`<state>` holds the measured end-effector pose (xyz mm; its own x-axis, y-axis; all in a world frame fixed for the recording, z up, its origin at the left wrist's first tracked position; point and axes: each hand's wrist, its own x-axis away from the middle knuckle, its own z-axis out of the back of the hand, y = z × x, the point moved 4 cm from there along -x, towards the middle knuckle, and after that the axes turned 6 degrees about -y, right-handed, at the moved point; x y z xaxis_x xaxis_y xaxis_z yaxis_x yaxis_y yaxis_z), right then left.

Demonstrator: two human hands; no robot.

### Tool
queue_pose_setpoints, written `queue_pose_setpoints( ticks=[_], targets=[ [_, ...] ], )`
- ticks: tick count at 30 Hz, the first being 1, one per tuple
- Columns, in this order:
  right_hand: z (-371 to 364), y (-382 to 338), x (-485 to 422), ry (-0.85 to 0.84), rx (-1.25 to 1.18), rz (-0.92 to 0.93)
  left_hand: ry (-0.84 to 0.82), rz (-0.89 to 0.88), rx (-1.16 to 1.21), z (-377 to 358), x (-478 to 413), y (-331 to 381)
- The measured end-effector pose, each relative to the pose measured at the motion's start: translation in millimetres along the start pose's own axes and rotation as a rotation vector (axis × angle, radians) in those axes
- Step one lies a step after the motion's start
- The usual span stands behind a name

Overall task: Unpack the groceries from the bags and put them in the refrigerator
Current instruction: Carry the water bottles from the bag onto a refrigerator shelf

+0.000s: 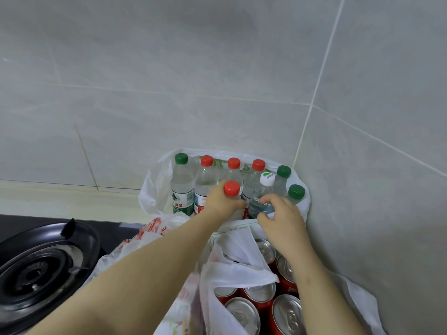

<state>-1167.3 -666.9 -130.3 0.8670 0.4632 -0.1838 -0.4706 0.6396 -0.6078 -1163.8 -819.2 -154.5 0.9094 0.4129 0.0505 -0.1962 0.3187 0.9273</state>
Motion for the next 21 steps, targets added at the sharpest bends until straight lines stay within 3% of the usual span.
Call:
queue_pose_setpoints(
  ticks=[6,11,16,21],
  targets=[
    [5,-8,-4,0.083,-0.040,0.061,0.148,-0.034,0.055,21,1,2],
    [7,-19,-19,0.078,-0.006,0.113,0.179,-0.019,0.039,47,0,-2],
    [12,-27,-39,0.067,0.154,0.139,0.150,-0.007,0.012,62,-3,-13],
    [8,-14,-67,0.017,0.482,0.026,0.130,0.041,-0.072,61,-5,-17]
  ],
)
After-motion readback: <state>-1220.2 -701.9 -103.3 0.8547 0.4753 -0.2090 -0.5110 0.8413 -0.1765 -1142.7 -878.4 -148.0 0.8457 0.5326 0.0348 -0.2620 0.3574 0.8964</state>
